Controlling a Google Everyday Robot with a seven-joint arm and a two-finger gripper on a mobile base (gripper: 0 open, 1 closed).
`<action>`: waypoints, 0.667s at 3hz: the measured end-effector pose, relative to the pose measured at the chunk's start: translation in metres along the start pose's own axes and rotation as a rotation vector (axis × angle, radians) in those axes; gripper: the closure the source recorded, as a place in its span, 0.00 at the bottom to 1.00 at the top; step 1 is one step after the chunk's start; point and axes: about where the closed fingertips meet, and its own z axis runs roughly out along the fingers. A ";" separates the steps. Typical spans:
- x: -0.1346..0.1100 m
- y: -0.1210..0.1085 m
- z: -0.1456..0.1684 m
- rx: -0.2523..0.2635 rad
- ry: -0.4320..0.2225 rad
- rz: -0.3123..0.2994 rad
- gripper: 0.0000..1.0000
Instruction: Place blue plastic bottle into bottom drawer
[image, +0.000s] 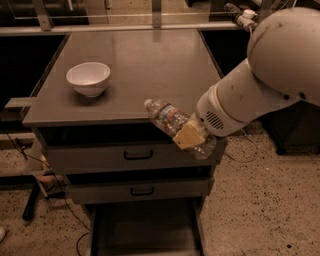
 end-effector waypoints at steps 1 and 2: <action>0.037 0.035 0.007 -0.020 0.029 0.094 1.00; 0.076 0.056 0.036 -0.072 0.077 0.163 1.00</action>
Offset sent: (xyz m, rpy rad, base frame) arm -0.1023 -0.0086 -0.1361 0.0500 0.2905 -0.1521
